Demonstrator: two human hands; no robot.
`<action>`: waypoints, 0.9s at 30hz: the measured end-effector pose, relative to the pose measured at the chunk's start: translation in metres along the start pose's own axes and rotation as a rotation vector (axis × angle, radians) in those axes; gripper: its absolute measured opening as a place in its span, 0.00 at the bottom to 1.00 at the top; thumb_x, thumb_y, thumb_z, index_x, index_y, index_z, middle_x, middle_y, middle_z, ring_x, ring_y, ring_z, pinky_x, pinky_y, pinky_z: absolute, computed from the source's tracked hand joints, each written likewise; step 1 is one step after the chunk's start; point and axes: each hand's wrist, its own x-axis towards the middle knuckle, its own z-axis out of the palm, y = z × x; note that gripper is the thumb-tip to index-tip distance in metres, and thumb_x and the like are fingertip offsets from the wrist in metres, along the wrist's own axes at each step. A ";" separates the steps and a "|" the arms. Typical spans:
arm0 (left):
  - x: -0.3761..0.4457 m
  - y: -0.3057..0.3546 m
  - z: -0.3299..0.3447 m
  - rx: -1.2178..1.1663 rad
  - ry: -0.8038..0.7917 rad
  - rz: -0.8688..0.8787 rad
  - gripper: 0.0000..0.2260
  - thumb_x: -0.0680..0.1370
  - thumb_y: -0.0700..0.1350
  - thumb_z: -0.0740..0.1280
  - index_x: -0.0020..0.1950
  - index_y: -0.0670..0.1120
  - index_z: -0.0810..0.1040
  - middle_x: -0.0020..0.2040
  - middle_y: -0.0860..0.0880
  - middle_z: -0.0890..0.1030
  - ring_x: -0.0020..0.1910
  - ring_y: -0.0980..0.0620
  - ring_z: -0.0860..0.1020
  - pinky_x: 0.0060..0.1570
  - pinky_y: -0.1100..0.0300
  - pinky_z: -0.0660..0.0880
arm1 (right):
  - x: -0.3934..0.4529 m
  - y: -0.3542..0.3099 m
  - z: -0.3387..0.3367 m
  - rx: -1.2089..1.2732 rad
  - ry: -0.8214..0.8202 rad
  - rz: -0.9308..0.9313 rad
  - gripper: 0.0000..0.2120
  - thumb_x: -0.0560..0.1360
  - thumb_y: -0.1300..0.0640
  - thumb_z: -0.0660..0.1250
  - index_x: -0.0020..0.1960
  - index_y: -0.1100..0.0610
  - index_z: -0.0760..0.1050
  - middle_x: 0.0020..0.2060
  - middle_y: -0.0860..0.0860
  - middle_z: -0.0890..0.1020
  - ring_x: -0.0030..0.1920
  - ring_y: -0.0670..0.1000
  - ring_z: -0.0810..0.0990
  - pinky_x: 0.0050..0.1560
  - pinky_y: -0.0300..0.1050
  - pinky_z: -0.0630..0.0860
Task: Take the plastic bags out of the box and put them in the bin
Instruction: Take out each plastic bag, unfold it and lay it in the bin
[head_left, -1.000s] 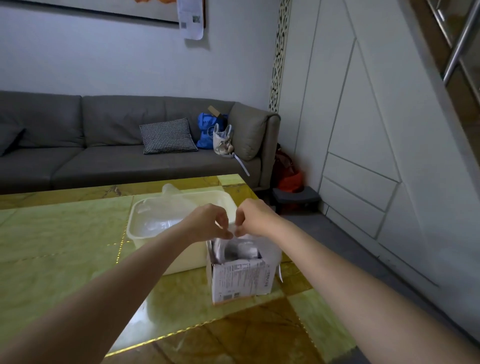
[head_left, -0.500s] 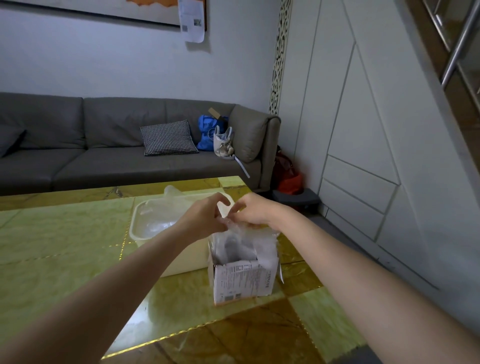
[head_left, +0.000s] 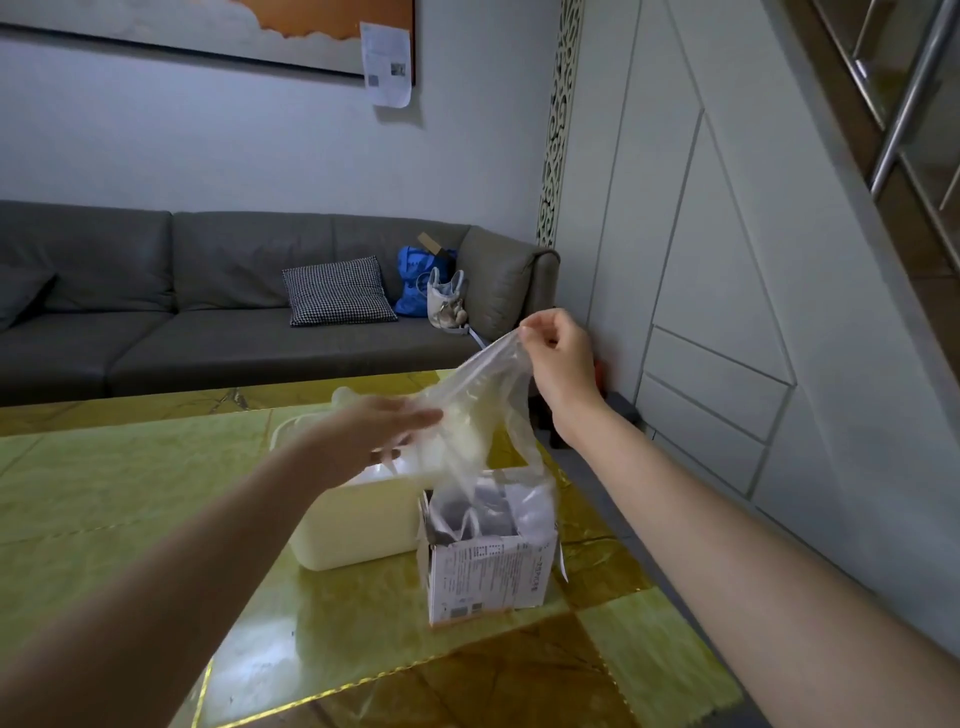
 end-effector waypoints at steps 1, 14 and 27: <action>-0.002 0.002 -0.003 -0.117 -0.013 -0.007 0.18 0.71 0.50 0.70 0.58 0.43 0.78 0.58 0.44 0.79 0.52 0.51 0.78 0.49 0.58 0.73 | 0.001 0.002 -0.001 0.027 0.009 0.023 0.06 0.79 0.60 0.60 0.45 0.52 0.72 0.43 0.47 0.76 0.46 0.47 0.75 0.51 0.45 0.76; -0.002 0.030 -0.013 -0.635 0.154 0.229 0.05 0.79 0.39 0.60 0.50 0.43 0.75 0.42 0.46 0.78 0.38 0.53 0.79 0.38 0.62 0.80 | -0.014 0.020 -0.008 0.162 -0.712 0.502 0.25 0.69 0.43 0.69 0.62 0.52 0.71 0.60 0.53 0.75 0.59 0.53 0.75 0.63 0.48 0.70; 0.012 0.019 -0.031 0.062 0.479 0.300 0.12 0.78 0.32 0.54 0.48 0.43 0.75 0.33 0.46 0.72 0.28 0.53 0.68 0.29 0.62 0.67 | 0.004 0.020 0.027 0.523 -0.543 0.616 0.09 0.77 0.61 0.65 0.57 0.63 0.73 0.47 0.59 0.82 0.46 0.55 0.82 0.45 0.46 0.80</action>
